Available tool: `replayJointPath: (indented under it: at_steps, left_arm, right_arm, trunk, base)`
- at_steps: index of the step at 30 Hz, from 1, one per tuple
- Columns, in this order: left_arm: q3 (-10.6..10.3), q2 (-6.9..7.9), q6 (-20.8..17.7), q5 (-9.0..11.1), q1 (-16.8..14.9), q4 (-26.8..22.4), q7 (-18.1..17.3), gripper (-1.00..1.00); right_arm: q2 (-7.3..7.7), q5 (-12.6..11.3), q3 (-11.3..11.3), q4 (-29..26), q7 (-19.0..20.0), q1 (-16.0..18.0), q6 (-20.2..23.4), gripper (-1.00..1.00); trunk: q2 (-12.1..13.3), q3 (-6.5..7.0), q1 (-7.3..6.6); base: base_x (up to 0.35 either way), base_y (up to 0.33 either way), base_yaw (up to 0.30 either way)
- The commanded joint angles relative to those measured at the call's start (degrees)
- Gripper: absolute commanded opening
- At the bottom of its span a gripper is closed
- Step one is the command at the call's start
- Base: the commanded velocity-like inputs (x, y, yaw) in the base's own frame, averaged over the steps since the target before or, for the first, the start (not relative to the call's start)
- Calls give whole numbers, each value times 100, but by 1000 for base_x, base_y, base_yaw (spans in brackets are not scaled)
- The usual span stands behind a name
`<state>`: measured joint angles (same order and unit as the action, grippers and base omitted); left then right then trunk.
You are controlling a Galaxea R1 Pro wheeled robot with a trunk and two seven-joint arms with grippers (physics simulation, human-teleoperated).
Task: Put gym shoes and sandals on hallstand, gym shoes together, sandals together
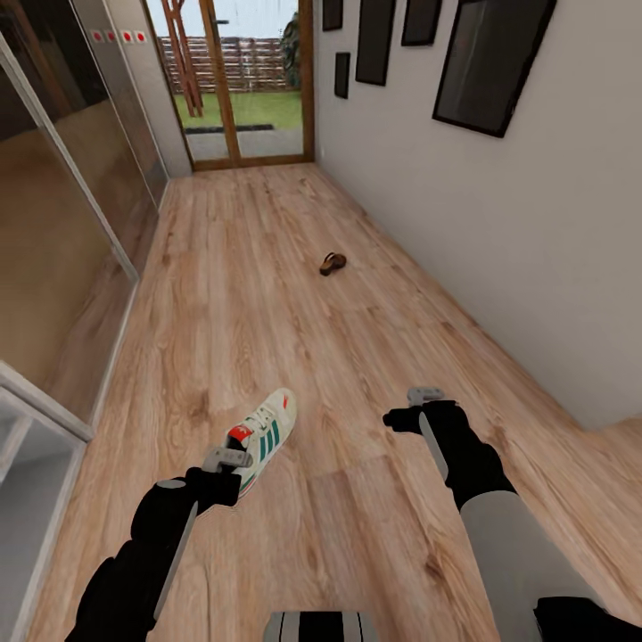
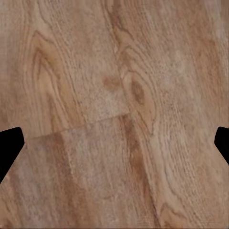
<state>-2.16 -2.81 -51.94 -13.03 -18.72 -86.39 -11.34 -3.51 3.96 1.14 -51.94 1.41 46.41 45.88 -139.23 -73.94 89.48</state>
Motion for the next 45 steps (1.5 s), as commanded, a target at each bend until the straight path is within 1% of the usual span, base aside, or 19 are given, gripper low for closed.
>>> replayJointPath:
  at_steps: [1,25,31,39,45]
  left_arm:
    - [0,0,0,2,0,0,-8,-100]
    - [5,0,0,2,0,0,-8,-100]
    - [-1,0,0,2,0,0,-8,-100]
    - [0,0,0,2,0,0,-8,-100]
    - [-3,0,0,2,0,0,-8,-100]
  right_arm:
    - [0,-1,0,3,0,0,0,100]
    - [0,-1,-3,2,0,0,0,100]
    - [0,-1,-3,3,0,0,0,100]
    - [0,-1,-5,2,0,0,0,100]
    - [0,-1,-8,1,0,0,0,100]
  trunk:
    - [0,-2,0]
    - [0,-6,0]
    - [0,-7,0]
    - [0,-43,0]
    - [0,-49,0]
  base:
    - [298,213,55]
    - [299,211,4]
    - [320,115,3]
    - [324,85,127]
    - [324,77,28]
